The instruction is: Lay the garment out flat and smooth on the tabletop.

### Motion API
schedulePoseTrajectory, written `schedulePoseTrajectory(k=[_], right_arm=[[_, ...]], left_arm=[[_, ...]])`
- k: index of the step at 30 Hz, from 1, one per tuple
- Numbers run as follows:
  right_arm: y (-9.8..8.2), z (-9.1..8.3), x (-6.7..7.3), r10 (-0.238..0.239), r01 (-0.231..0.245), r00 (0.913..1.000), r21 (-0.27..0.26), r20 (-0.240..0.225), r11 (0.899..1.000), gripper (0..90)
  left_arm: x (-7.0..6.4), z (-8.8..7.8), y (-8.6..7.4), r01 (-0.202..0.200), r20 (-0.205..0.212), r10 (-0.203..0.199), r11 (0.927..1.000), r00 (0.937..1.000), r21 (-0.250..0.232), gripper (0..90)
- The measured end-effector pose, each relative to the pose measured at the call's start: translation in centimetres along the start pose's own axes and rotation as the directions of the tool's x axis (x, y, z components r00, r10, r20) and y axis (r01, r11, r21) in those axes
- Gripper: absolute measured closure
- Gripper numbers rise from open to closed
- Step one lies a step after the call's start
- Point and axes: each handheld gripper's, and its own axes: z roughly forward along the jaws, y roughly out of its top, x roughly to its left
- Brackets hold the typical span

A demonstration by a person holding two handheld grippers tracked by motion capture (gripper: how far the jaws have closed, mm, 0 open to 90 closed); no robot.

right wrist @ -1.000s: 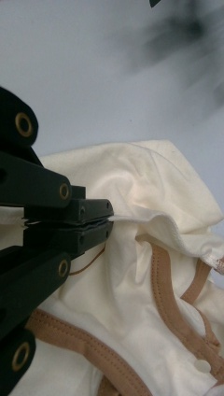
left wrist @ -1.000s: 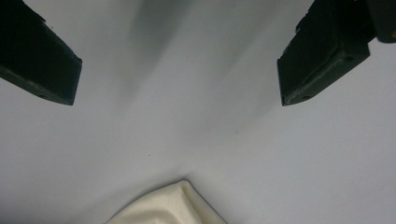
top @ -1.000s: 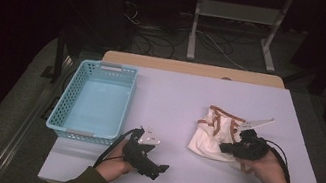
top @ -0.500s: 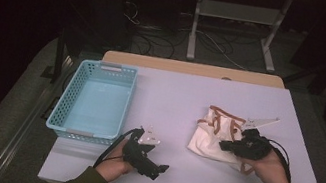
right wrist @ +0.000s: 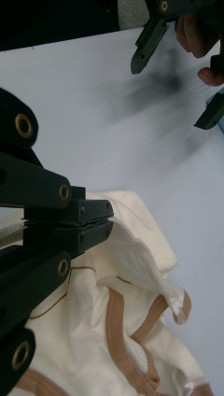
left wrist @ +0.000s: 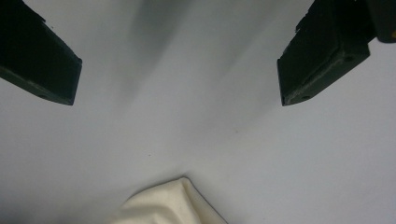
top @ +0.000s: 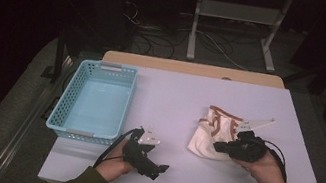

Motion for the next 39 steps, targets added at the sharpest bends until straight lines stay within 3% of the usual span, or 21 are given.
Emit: schedulePoseTrajectory(k=[21, 39], right_arm=[[-0.6, 1.1, 2.5, -0.047, 0.05, 0.9975, 0.054, -0.052, 0.997, 87.2], [-2.4, 2.0, 3.2, -0.054, 0.063, 0.9958, 0.129, -0.074, 0.99, 87.2]], left_arm=[[0.0, 0.0, 0.0, 0.006, 0.002, -0.006, 1.0, 1.0, -0.003, 0.0], [0.0, 0.0, 0.0, 0.002, 0.002, -0.002, 1.0, 1.0, -0.002, 0.0]])
